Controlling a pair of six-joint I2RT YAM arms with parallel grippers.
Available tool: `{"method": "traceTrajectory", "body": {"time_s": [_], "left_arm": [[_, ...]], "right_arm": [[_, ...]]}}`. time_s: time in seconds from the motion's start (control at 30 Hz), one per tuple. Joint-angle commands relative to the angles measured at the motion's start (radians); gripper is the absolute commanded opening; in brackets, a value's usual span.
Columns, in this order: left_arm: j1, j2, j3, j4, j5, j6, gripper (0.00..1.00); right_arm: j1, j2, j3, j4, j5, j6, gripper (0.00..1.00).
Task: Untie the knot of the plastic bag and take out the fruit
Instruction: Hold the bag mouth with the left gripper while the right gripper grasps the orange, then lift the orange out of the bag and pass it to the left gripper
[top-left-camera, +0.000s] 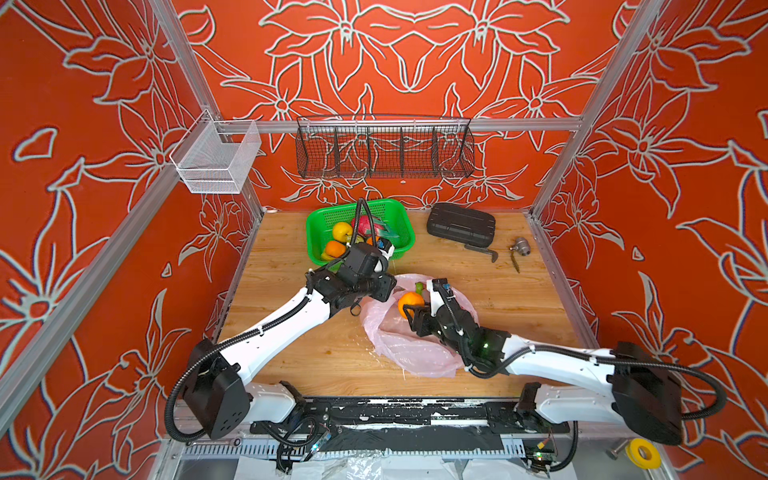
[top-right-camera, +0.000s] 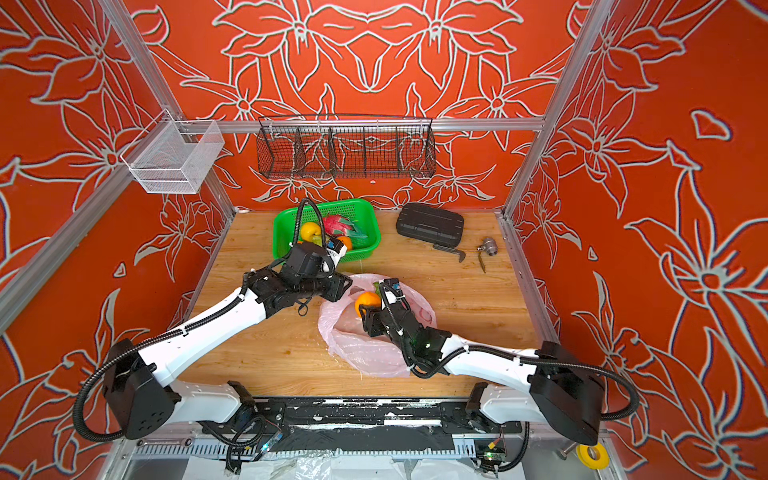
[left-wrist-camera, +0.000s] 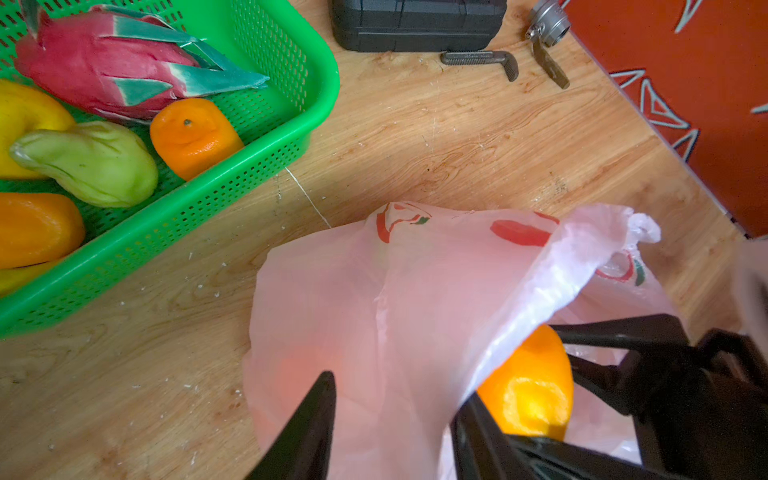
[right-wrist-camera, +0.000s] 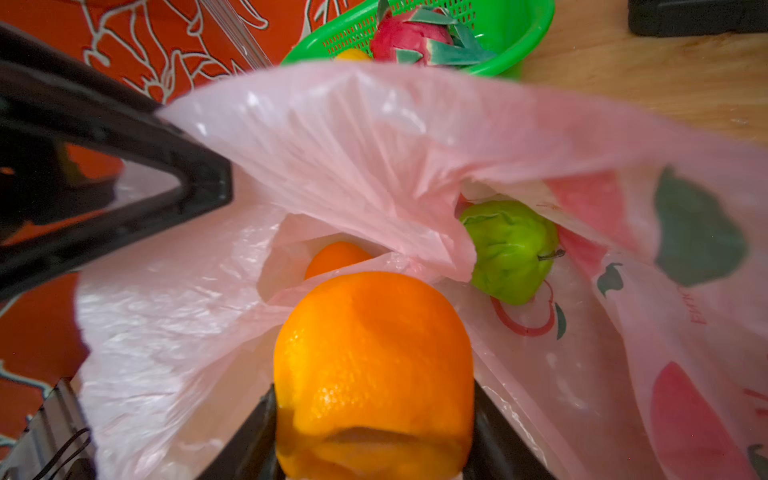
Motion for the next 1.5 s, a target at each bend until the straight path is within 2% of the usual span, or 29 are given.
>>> {"method": "traceTrajectory", "body": {"time_s": [0.0,0.2,0.4,0.5,0.73,0.9,1.03,1.27,1.47], "left_arm": [[-0.003,-0.064,0.008,0.053,0.038,-0.006,0.50],[-0.003,-0.174,-0.069,0.191,0.108,0.026,0.56],[-0.003,-0.241,-0.167,0.371,0.232,0.163,0.62],[-0.009,-0.233,-0.194,0.451,0.292,0.225,0.66],[-0.030,-0.192,-0.215,0.579,0.348,0.334,0.76],[-0.043,-0.150,-0.186,0.595,0.401,0.385,0.83],[-0.055,-0.116,-0.154,0.590,0.386,0.395,0.90],[-0.067,-0.067,-0.126,0.617,0.364,0.408,0.89],[-0.073,-0.026,-0.076,0.597,0.377,0.382,0.77]], "right_arm": [[-0.018,-0.075,0.035,-0.096,-0.048,-0.023,0.54],[-0.113,-0.197,0.083,-0.165,-0.171,0.026,0.54],[-0.212,-0.256,0.133,-0.236,-0.250,0.121,0.54],[-0.241,-0.268,0.162,-0.254,-0.287,0.181,0.54],[-0.287,-0.286,0.184,-0.208,-0.370,0.322,0.53],[-0.302,-0.289,0.183,-0.150,-0.414,0.389,0.54],[-0.304,-0.289,0.175,-0.097,-0.443,0.430,0.53],[-0.304,-0.299,0.157,-0.037,-0.468,0.480,0.53],[-0.304,-0.294,0.153,-0.010,-0.480,0.489,0.53]]}}
